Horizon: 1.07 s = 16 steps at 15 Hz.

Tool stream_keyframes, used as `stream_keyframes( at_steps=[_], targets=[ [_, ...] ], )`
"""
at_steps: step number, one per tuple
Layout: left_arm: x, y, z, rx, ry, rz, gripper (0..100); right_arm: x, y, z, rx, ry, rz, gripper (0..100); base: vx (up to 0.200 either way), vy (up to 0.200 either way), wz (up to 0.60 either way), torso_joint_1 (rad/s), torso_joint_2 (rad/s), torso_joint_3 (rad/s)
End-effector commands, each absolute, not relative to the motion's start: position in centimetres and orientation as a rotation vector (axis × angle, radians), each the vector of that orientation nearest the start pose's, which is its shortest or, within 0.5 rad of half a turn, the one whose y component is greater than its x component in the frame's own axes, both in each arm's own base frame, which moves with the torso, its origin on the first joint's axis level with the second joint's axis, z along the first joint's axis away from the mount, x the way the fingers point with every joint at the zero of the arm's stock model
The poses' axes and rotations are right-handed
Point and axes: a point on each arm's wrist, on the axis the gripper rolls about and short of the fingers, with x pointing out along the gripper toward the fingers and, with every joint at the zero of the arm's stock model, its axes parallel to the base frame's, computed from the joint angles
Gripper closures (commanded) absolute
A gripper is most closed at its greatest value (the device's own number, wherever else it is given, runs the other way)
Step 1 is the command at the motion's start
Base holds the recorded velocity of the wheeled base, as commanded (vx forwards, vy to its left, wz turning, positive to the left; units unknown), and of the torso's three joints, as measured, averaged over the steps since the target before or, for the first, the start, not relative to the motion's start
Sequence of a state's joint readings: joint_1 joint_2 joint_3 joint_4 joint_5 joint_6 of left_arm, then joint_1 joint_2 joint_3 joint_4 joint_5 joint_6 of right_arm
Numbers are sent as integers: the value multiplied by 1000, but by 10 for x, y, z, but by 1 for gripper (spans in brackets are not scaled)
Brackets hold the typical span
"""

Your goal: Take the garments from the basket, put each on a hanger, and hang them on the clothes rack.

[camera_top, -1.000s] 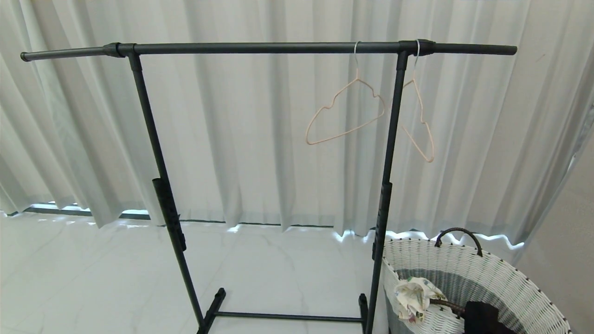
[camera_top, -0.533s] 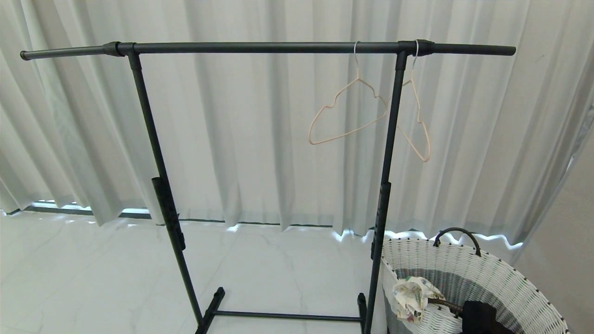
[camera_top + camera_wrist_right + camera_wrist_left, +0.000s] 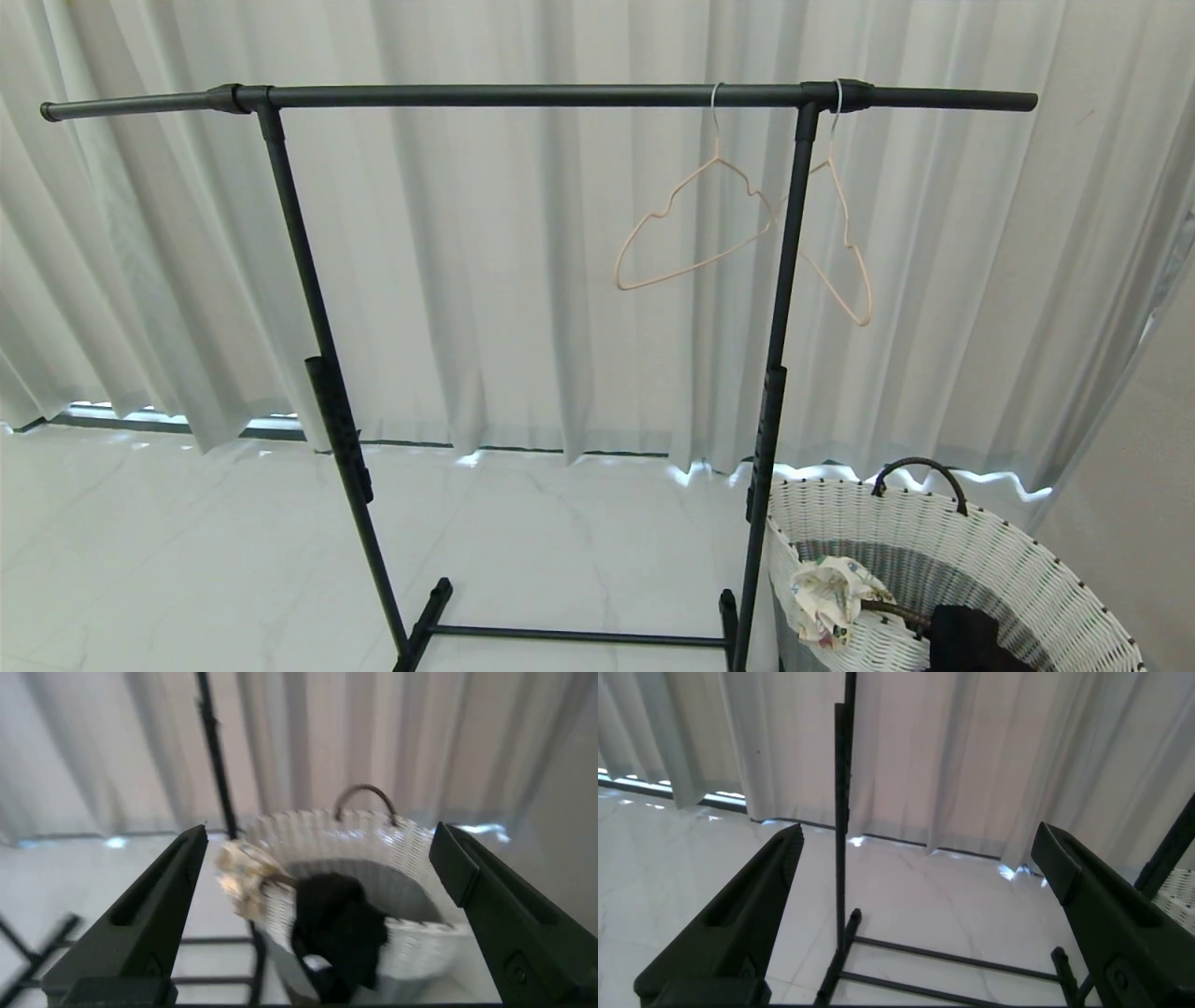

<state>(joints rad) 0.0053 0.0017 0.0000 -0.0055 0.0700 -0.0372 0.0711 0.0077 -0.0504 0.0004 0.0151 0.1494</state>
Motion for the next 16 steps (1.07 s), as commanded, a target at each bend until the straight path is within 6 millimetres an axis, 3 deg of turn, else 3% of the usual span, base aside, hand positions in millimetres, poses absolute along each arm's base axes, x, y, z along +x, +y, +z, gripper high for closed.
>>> stream_keyframes(
  at_steps=[1,2,5,8,10,13,16],
  targets=[
    [-23,1,76,-38,-5,77,0,-13,-1,179,257,-29,225,0,0,0,0,0,0,0],
    [-23,1,76,-37,-6,77,0,9,3,187,214,74,250,0,0,0,0,0,0,0],
    [-23,1,76,-37,-6,77,0,75,16,172,-102,428,272,0,0,0,0,0,0,0],
    [-23,1,76,-37,-4,77,0,139,25,134,-266,785,344,0,0,0,0,0,0,0],
    [-23,1,76,-35,-4,77,0,163,16,109,-403,902,374,0,0,0,0,0,0,0],
    [-23,1,76,-34,-4,77,0,194,-9,71,-624,881,513,0,0,0,0,0,0,0],
    [-23,1,76,-34,-4,75,0,199,-18,41,-670,938,555,0,0,0,0,0,0,0]
  ],
)
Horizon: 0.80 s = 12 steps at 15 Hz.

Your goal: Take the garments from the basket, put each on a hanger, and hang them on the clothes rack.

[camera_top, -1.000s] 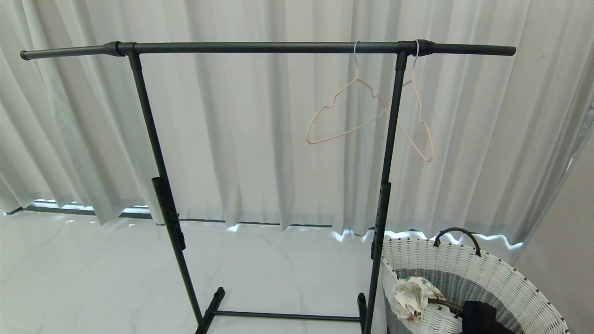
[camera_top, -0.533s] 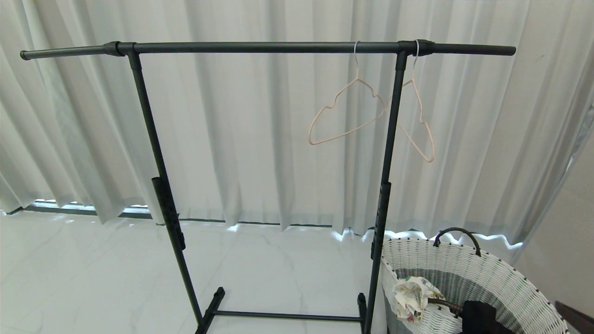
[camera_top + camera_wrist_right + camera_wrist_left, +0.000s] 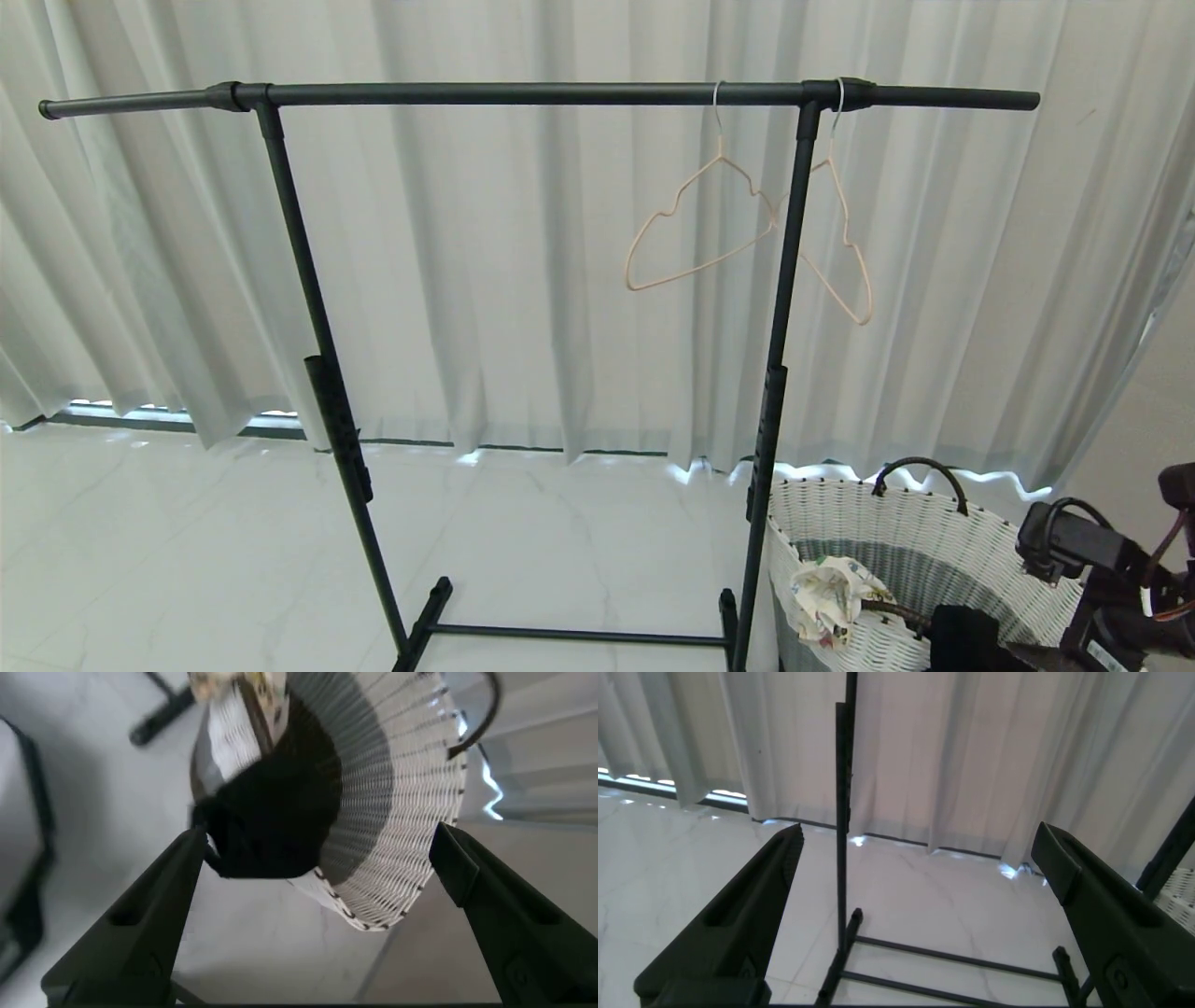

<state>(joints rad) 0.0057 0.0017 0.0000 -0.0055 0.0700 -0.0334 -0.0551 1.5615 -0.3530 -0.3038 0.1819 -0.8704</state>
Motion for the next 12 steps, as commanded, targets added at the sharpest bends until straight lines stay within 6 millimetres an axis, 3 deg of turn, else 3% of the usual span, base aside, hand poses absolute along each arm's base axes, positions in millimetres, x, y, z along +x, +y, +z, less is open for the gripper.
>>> stream_keyframes(
  at_steps=[1,4,10,12],
  targets=[
    [-23,1,76,-34,-4,75,0,199,-18,30,-669,947,561,0,0,0,0,0,0,0],
    [-23,1,76,-34,-4,77,0,204,-19,1,-666,967,552,0,0,0,0,0,0,0],
    [-23,1,76,-29,-4,77,0,213,-20,-10,-668,1001,554,0,0,0,0,0,0,0],
    [-23,1,76,-29,-4,77,0,226,-24,-13,-677,996,524,0,0,0,0,0,0,0]
  ],
)
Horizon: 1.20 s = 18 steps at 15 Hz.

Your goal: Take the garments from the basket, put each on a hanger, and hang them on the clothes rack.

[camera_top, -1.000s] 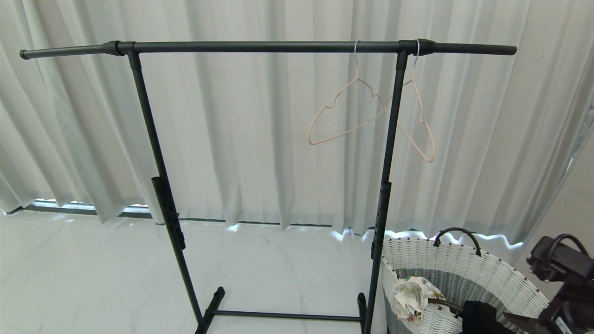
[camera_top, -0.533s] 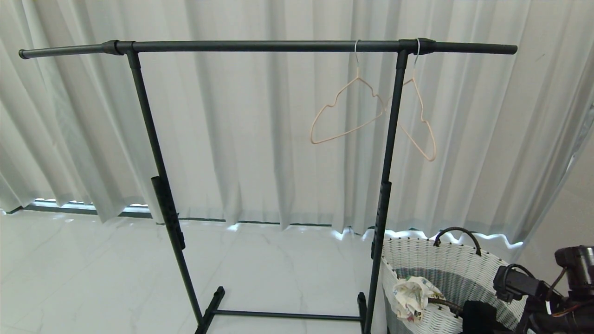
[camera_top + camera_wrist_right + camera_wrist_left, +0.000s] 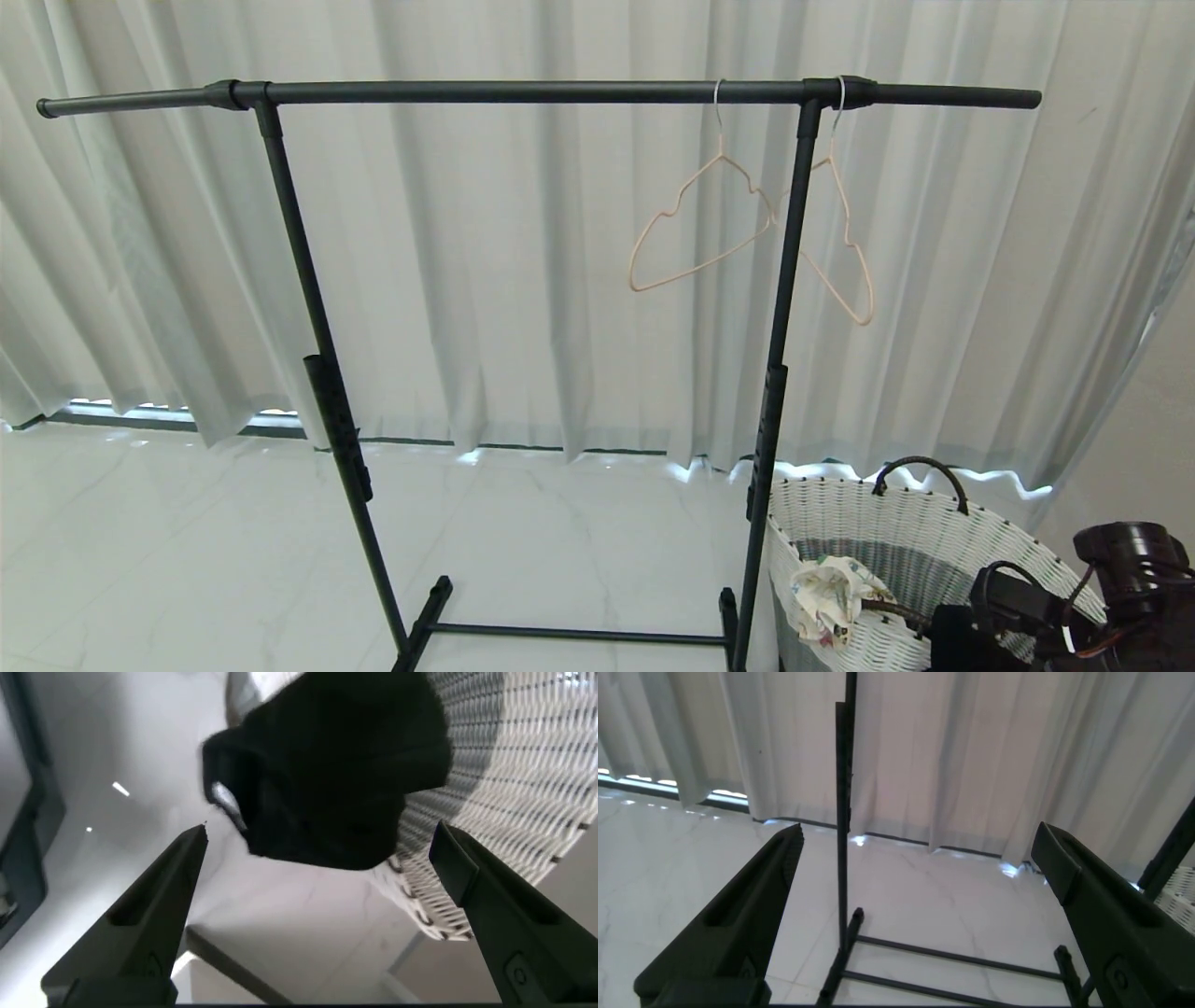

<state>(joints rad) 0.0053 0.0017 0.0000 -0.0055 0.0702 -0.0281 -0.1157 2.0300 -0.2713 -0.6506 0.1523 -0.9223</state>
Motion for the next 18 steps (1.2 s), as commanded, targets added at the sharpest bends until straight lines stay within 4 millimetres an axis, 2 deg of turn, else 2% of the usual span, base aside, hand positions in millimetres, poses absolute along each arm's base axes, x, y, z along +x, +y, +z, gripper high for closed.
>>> stream_keyframes(
  at_steps=[1,8,12,18],
  targets=[
    [-23,1,76,-29,-4,77,0,230,-24,-14,-677,991,521,0,0,0,0,0,0,0],
    [-23,1,76,-29,-4,75,0,245,-26,-15,-584,986,453,0,0,0,0,0,0,0],
    [-23,1,76,-29,-4,77,0,255,-27,-25,-604,932,427,0,0,0,0,0,0,0],
    [-23,1,76,-29,-4,77,0,257,-28,-28,-628,942,387,0,0,0,0,0,0,0]
  ],
)
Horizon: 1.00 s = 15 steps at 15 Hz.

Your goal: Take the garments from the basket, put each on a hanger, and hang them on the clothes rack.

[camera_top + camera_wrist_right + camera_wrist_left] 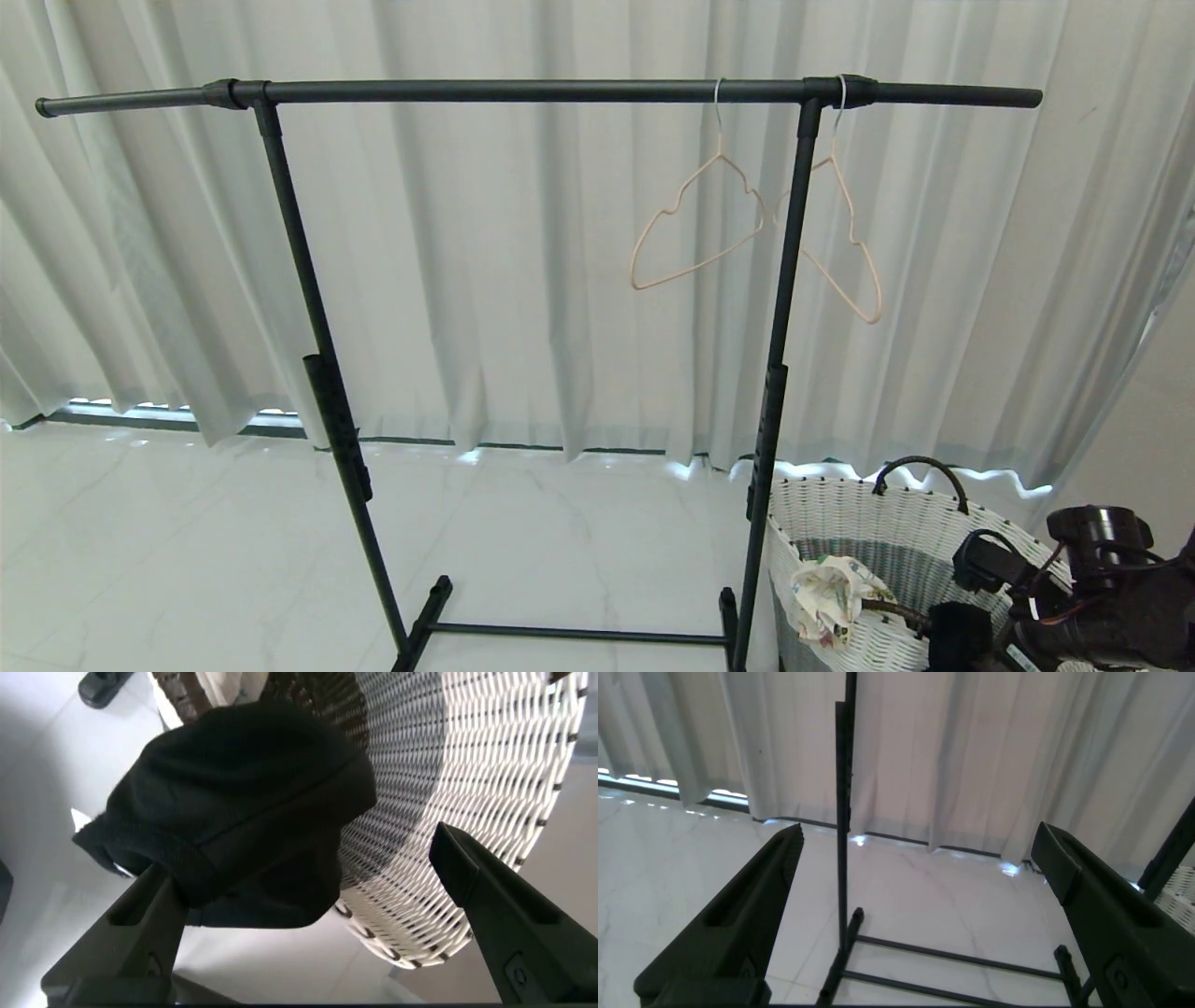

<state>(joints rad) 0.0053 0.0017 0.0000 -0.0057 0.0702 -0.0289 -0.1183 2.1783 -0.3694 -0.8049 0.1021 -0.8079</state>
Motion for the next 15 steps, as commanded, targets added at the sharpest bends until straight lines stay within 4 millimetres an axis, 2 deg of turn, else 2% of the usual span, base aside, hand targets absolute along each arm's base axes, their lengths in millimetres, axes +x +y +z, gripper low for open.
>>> stream_keyframes(
  at_steps=[1,2,3,5,8,9,10,12,15],
  targets=[
    [-23,1,76,-29,-4,77,0,257,-28,-28,-628,940,388,0,0,0,0,0,0,0],
    [-23,1,76,-29,-4,77,0,257,-28,-28,-628,932,385,0,0,0,0,0,0,0],
    [-23,1,76,-29,-4,77,0,258,-28,-27,-631,925,383,100,0,0,0,0,0,0],
    [-23,1,76,-29,-4,77,0,255,-28,-21,-633,895,373,100,0,0,0,0,0,0],
    [-23,1,76,-31,-4,77,0,220,-22,6,-601,869,350,100,0,0,0,0,0,0],
    [-23,1,76,-31,-4,77,0,215,-22,11,-595,857,345,100,0,0,0,0,0,0],
    [-23,1,76,-31,-4,77,0,205,-18,30,-593,797,330,100,0,0,0,0,0,0],
    [-23,1,76,-32,-4,75,0,198,-15,62,-610,732,314,100,0,0,0,0,0,0],
    [-23,1,76,-32,-6,75,0,186,-14,138,-615,718,300,100,0,0,0,0,0,0]
  ],
)
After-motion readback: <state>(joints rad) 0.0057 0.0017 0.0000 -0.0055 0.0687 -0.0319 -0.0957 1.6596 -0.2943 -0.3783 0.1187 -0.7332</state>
